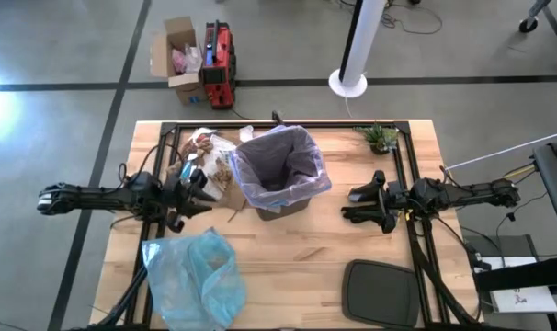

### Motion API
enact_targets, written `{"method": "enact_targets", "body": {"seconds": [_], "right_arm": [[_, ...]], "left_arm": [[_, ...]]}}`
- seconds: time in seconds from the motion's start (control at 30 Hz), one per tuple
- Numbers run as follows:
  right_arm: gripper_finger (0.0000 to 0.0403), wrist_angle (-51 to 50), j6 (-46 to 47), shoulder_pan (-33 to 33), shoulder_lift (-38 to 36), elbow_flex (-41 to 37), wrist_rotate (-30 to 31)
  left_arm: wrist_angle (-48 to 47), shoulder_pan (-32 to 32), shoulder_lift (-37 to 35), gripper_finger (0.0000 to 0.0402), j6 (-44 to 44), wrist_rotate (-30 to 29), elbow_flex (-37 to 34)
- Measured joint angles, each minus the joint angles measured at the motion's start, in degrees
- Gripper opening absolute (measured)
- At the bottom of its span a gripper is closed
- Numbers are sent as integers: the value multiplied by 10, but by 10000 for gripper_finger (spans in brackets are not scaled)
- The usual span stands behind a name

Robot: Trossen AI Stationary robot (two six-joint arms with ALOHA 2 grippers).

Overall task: Place trash/remove bag and relplace
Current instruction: Put the brown paper into trash bin

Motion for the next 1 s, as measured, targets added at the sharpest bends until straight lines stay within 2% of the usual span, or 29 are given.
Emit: {"method": "enact_targets", "body": {"seconds": [0.2, 0.27, 0.4, 0.5, 0.67, 0.73, 0.87, 1.0], "right_arm": [[339, 0, 0, 0, 0, 0, 0], [339, 0, 0, 0, 0, 0, 0], [339, 0, 0, 0, 0, 0, 0], [339, 0, 0, 0, 0, 0, 0], [339, 0, 0, 0, 0, 0, 0], [339, 0, 0, 0, 0, 0, 0], [339, 0, 0, 0, 0, 0, 0], [339, 0, 0, 0, 0, 0, 0]], "left_arm": [[-1, 0, 3, 100, -262, -15, 54], [0, 0, 5, 100, -308, -15, 73], [0, 0, 9, 100, -319, -16, 101], [0, 0, 19, 100, -293, -28, 110], [-4, 0, 56, 100, -266, -96, 163], [-33, 0, 76, 100, -205, -99, 205], [-243, -1, 106, 101, -67, -129, 319], [-501, 0, 142, 113, 15, -253, 447]]}}
